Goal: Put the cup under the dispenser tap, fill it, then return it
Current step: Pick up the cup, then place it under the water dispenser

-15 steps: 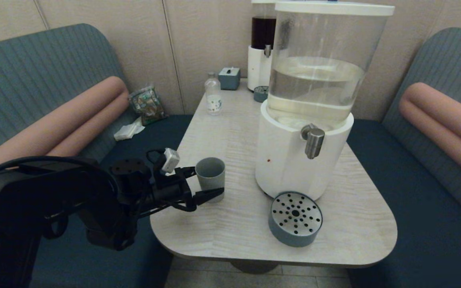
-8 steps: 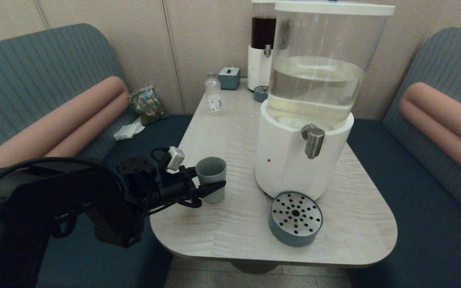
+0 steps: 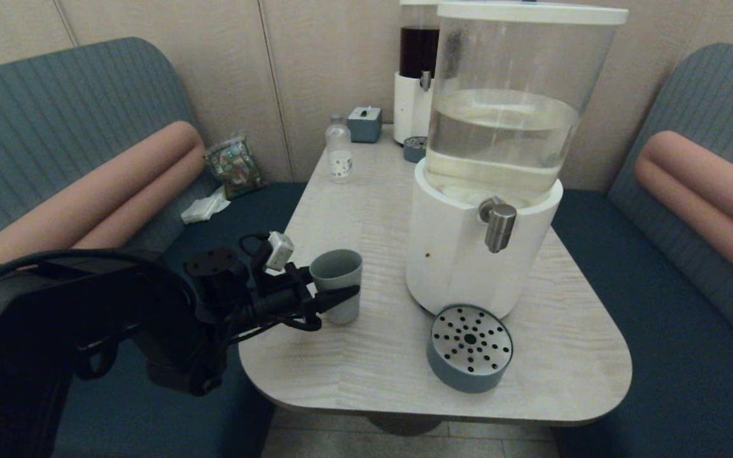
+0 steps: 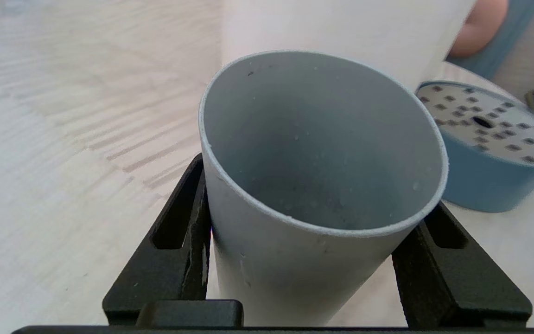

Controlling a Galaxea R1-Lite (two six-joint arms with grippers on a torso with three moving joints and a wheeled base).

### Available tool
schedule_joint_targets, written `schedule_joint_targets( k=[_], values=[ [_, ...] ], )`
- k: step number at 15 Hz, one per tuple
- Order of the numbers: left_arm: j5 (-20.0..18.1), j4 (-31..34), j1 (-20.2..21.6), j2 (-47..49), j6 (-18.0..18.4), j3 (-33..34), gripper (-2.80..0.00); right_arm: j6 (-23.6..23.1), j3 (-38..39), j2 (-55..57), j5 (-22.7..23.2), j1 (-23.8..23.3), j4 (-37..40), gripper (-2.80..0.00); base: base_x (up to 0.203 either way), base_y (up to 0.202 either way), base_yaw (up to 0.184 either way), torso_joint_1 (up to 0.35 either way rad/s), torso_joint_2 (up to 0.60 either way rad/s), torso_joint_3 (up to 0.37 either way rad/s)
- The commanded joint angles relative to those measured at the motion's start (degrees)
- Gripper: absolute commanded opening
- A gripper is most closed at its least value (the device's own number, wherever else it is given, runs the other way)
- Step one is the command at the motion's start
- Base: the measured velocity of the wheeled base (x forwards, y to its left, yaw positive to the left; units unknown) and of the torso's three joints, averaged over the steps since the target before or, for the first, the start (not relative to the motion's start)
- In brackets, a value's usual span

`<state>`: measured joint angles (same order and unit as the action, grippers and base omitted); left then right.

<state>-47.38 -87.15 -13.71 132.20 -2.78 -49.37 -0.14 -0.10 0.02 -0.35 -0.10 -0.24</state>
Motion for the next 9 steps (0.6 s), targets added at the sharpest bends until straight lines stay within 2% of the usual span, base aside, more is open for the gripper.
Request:
schedule_joint_targets(
  k=[1,5,9],
  values=[
    [-0.3,-0.5,-0.5,-3.9,0.0,2.1,-2.8,0.0,0.0,0.0,0.0,0.0,0.0,-2.8,0.0,0.0,0.0,0.0,0.0,0.0],
    [0.3,-0.5,-3.4,-13.8,-0.3,8.3,-2.8,0.0,0.0,-0.1,0.0,0.0,0.0,-2.8,0.0,0.0,0.0,0.0,0.0,0.0],
    [3.1,-0.5,-10.1,-16.8,-0.5,10.0,-2.8,0.1,0.0,-0.1,-0.1,0.0,0.0,-2.8,0.0,0.0,0.0,0.0,0.0,0.0]
  ],
)
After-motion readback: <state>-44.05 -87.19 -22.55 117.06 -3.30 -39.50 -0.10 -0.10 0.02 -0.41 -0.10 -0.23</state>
